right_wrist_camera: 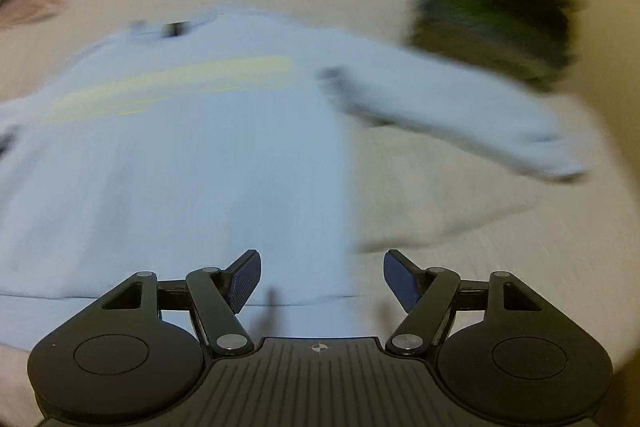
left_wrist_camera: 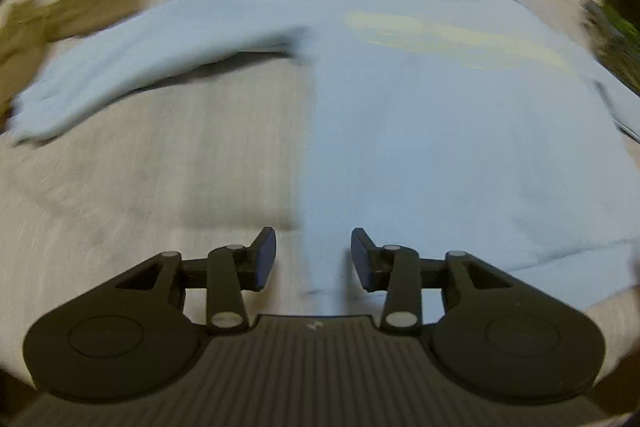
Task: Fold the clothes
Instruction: 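Pull the sweatshirt straight and open both grippers onto the bed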
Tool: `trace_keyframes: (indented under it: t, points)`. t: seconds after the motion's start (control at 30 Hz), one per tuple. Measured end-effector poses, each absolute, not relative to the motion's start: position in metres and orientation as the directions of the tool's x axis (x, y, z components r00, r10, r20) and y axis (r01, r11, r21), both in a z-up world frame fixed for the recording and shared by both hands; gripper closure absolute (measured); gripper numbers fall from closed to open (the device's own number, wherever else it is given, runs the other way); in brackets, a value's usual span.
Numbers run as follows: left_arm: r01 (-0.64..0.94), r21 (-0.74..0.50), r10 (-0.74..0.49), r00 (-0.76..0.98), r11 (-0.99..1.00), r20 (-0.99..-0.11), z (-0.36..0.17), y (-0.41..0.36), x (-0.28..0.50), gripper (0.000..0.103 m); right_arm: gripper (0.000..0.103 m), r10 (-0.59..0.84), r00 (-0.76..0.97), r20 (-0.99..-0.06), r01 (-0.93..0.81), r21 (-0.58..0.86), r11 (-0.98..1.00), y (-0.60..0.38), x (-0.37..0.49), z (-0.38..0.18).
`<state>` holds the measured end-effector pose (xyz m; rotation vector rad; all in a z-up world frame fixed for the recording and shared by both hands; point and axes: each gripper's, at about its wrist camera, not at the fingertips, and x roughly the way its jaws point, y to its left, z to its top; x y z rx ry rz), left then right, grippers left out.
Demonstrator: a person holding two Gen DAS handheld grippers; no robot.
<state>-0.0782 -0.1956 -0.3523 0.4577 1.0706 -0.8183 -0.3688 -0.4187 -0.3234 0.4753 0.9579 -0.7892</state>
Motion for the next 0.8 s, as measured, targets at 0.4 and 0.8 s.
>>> trace_keyframes:
  t: [0.4,0.8]
  points:
    - [0.843,-0.048,-0.196,0.069,0.535,-0.978,-0.330,-0.178,-0.102,0.068,0.032,-0.119,0.158,-0.980,0.872,0.082,0.482,-0.365,-0.400,-0.304]
    - [0.785,0.054,-0.340,0.328,0.617,-0.882,-0.163,-0.218,-0.119,0.051,0.001,-0.228,0.453,-0.862,0.734,0.215,0.644,-0.387,-0.369,-0.139]
